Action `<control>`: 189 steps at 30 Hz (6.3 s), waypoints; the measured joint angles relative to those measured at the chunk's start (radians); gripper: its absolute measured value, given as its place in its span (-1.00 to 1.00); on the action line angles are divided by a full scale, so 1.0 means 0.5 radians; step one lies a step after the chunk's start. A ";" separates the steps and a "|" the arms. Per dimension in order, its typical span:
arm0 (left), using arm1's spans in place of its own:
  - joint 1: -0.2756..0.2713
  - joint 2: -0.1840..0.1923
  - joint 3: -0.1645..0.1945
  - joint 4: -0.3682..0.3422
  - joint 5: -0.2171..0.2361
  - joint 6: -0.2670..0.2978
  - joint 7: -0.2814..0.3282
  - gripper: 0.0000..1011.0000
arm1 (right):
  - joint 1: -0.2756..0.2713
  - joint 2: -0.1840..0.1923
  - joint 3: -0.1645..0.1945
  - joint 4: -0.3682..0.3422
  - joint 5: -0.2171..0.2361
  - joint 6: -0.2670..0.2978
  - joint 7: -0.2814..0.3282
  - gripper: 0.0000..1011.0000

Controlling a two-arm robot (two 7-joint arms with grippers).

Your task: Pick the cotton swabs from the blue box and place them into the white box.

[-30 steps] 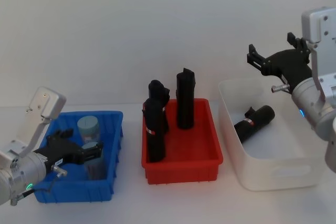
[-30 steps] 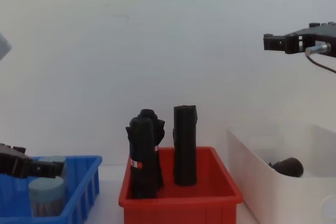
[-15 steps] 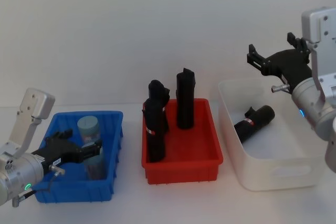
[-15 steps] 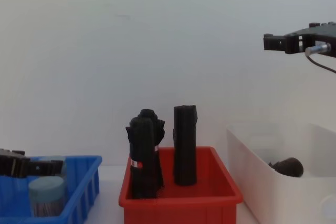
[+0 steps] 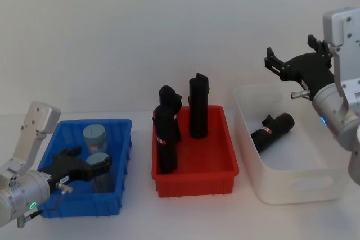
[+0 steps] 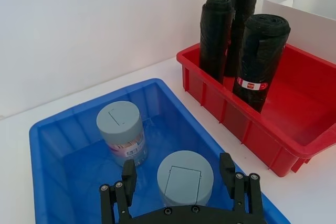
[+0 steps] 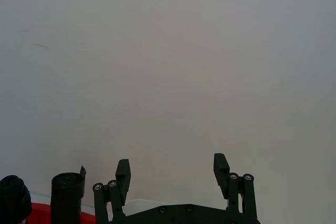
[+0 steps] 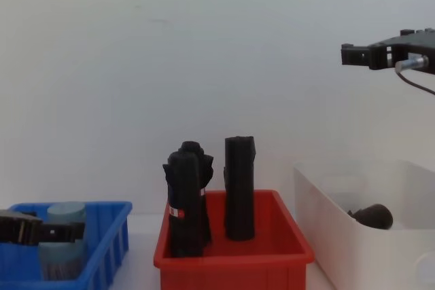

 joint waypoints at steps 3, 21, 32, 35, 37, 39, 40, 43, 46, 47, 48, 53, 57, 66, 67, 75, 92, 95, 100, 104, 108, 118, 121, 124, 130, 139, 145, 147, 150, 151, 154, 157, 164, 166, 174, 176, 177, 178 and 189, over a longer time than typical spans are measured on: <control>-0.004 -0.006 0.005 0.015 0.000 0.000 -0.009 0.99 | 0.000 0.000 0.000 0.000 0.000 0.000 0.000 0.98; -0.037 -0.033 0.022 0.099 0.001 0.013 -0.054 0.99 | 0.000 0.000 0.000 0.000 0.000 0.000 0.000 0.98; -0.071 -0.052 0.029 0.173 -0.006 0.017 -0.097 0.99 | 0.000 0.000 0.000 0.000 0.000 0.000 0.000 0.98; -0.080 -0.058 0.032 0.192 -0.007 0.017 -0.107 0.99 | 0.000 0.000 0.000 0.000 0.000 0.000 0.000 0.98; -0.085 -0.061 0.034 0.201 -0.007 0.017 -0.111 0.99 | 0.000 0.000 0.000 0.000 0.000 0.000 0.000 0.98; -0.091 -0.065 0.036 0.211 -0.008 0.016 -0.116 0.99 | 0.000 0.000 0.000 0.000 0.000 0.000 0.000 0.98; -0.092 -0.066 0.036 0.215 -0.008 0.015 -0.118 0.99 | 0.000 0.000 0.000 0.000 0.000 0.000 0.000 0.98; -0.098 -0.069 0.038 0.225 -0.009 0.014 -0.123 0.99 | 0.000 0.000 0.000 0.000 0.000 0.000 0.000 0.98; -0.102 -0.073 0.040 0.235 -0.009 0.012 -0.128 0.94 | 0.000 0.000 0.000 0.000 0.000 0.000 0.000 0.98; -0.103 -0.073 0.040 0.237 -0.009 0.012 -0.129 0.91 | 0.000 0.000 0.000 0.000 0.000 0.000 0.000 0.98; -0.104 -0.074 0.040 0.239 -0.009 0.012 -0.129 0.87 | 0.000 0.000 0.000 0.000 0.000 0.000 0.000 0.98; -0.108 -0.077 0.042 0.247 -0.009 0.011 -0.133 0.57 | 0.000 0.000 0.000 0.000 0.000 0.000 0.000 0.98; -0.110 -0.079 0.042 0.252 -0.010 0.010 -0.135 0.38 | 0.000 0.000 0.000 0.000 0.000 0.000 0.000 0.98; -0.112 -0.080 0.044 0.258 -0.009 0.008 -0.138 0.32 | 0.000 0.000 0.000 0.000 0.000 0.000 0.000 0.98; -0.112 -0.081 0.044 0.258 -0.009 0.008 -0.138 0.32 | 0.000 0.000 0.000 0.000 0.000 0.000 0.000 0.98; -0.113 -0.080 0.045 0.250 -0.002 0.009 -0.138 0.32 | 0.000 0.000 0.000 0.000 0.000 0.000 0.000 0.98; -0.129 -0.039 0.012 -0.072 0.082 0.039 -0.064 0.32 | 0.000 0.000 0.000 0.000 0.000 0.000 0.000 0.98; -0.139 -0.027 0.001 -0.164 0.101 0.034 -0.057 0.32 | 0.000 0.000 0.000 0.000 0.000 0.000 0.000 0.98; -0.162 -0.014 -0.014 -0.277 0.128 0.010 -0.061 0.32 | 0.000 0.000 0.000 0.000 0.000 0.000 0.001 0.98; -0.180 -0.011 -0.019 -0.323 0.145 -0.009 -0.081 0.33 | -0.001 0.000 -0.001 -0.004 0.000 -0.003 0.007 0.98; -0.214 -0.017 -0.021 -0.359 0.164 -0.049 -0.121 0.32 | -0.009 0.000 -0.006 -0.022 0.003 -0.020 0.050 0.98; -0.314 -0.081 0.006 -0.305 0.196 -0.156 -0.240 0.32 | -0.034 0.014 -0.017 -0.084 0.049 -0.049 0.200 0.98; -0.344 -0.105 0.019 -0.267 0.205 -0.188 -0.273 0.32 | -0.042 0.020 -0.020 -0.105 0.071 -0.057 0.264 0.98; -0.371 -0.127 0.031 -0.230 0.213 -0.215 -0.304 0.32 | -0.046 0.029 -0.022 -0.113 0.087 -0.070 0.324 0.98; -0.421 -0.169 0.055 -0.164 0.230 -0.255 -0.352 0.32 | -0.041 0.034 -0.036 -0.092 0.063 -0.108 0.400 0.98; -0.455 -0.194 0.071 -0.131 0.244 -0.286 -0.383 0.33 | -0.027 0.033 -0.070 -0.033 -0.037 -0.161 0.494 0.98; -0.470 -0.201 0.074 -0.124 0.249 -0.305 -0.393 0.32 | -0.012 0.039 -0.092 0.018 -0.096 -0.222 0.616 0.98; -0.479 -0.206 0.076 -0.118 0.252 -0.314 -0.400 0.32 | -0.007 0.041 -0.097 0.031 -0.107 -0.235 0.649 0.98; -0.496 -0.215 0.080 -0.106 0.256 -0.330 -0.414 0.32 | 0.003 0.045 -0.110 0.059 -0.133 -0.271 0.726 0.98; -0.501 -0.218 0.081 -0.103 0.258 -0.334 -0.418 0.32 | 0.009 0.047 -0.115 0.072 -0.147 -0.290 0.770 0.98; -0.525 -0.231 0.087 -0.083 0.266 -0.355 -0.443 0.32 | 0.022 0.048 -0.129 0.101 -0.170 -0.327 0.845 0.98; -0.558 -0.252 0.097 -0.050 0.281 -0.376 -0.476 0.32 | 0.032 0.048 -0.138 0.121 -0.186 -0.356 0.906 0.98; -0.611 -0.289 0.117 0.006 0.305 -0.398 -0.521 0.32 | 0.070 0.037 -0.170 0.181 -0.213 -0.426 1.022 0.98; -0.627 -0.300 0.124 0.026 0.312 -0.403 -0.535 0.32 | 0.082 0.030 -0.178 0.196 -0.219 -0.437 1.027 0.98; -0.653 -0.320 0.142 0.061 0.325 -0.411 -0.558 0.33 | 0.113 0.005 -0.203 0.245 -0.243 -0.472 0.985 0.98; -0.655 -0.322 0.144 0.064 0.325 -0.412 -0.561 0.32 | 0.118 0.000 -0.207 0.254 -0.249 -0.478 0.966 0.98; -0.656 -0.323 0.145 0.065 0.325 -0.412 -0.562 0.32 | 0.123 -0.005 -0.212 0.264 -0.258 -0.483 0.948 0.98; -0.656 -0.324 0.147 0.068 0.325 -0.413 -0.565 0.32 | 0.127 -0.009 -0.216 0.273 -0.265 -0.487 0.933 0.98; -0.676 -0.348 0.170 0.098 0.322 -0.432 -0.593 0.32 | 0.151 -0.034 -0.248 0.319 -0.303 -0.495 0.873 0.98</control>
